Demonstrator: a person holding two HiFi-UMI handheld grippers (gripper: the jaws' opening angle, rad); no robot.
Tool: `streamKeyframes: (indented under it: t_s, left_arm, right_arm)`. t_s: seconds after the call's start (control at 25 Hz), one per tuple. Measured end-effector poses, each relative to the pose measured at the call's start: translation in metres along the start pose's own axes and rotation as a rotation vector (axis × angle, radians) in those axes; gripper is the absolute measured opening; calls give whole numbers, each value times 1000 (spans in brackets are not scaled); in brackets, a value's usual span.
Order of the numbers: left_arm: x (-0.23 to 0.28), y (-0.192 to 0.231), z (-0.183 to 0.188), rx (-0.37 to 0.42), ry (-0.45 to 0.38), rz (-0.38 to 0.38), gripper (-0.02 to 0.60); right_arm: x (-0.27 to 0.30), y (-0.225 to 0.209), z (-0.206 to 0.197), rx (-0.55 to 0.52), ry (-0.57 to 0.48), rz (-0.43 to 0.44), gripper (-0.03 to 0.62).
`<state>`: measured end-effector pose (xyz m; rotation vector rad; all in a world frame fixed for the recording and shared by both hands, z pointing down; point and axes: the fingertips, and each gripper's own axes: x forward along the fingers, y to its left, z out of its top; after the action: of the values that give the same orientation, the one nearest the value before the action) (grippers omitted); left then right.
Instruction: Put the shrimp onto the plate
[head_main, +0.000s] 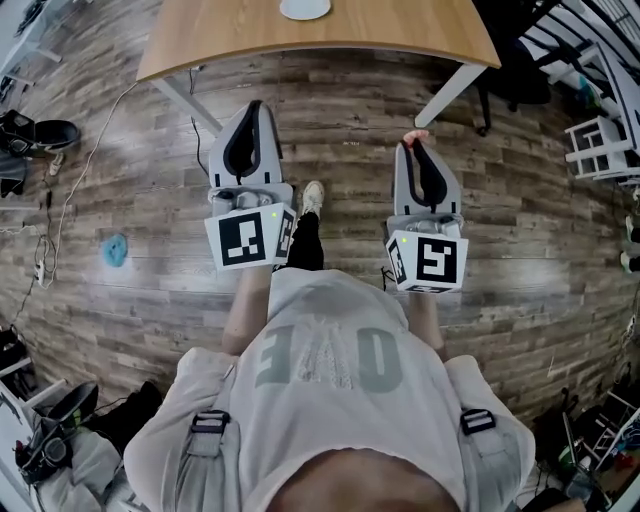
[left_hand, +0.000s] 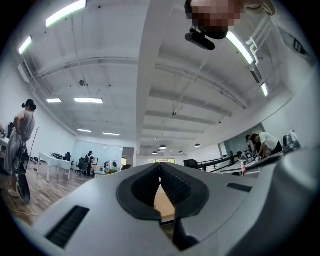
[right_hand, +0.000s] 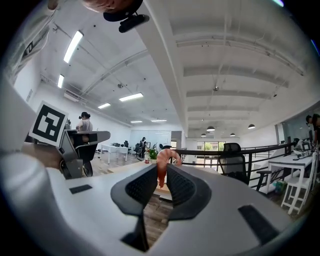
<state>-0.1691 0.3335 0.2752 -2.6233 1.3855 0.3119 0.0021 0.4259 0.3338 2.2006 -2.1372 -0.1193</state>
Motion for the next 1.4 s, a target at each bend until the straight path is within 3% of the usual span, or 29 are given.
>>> streamKeyframes:
  t_s: [0.72, 0.92, 1.16, 1.4]
  left_arm:
    - [185, 116, -30, -24, -14, 13, 9]
    - [226, 143, -39, -44, -29, 12, 9]
    - [251, 151, -66, -79, 11, 12, 9]
    - [290, 139, -86, -72, 41, 25, 9]
  right_arm:
    - [229, -8, 24, -29, 18, 19, 66]
    - [277, -2, 32, -100, 20, 28, 66]
    - [304, -3, 26, -100, 51, 50, 66]
    - [342, -41, 22, -69, 40, 53, 66]
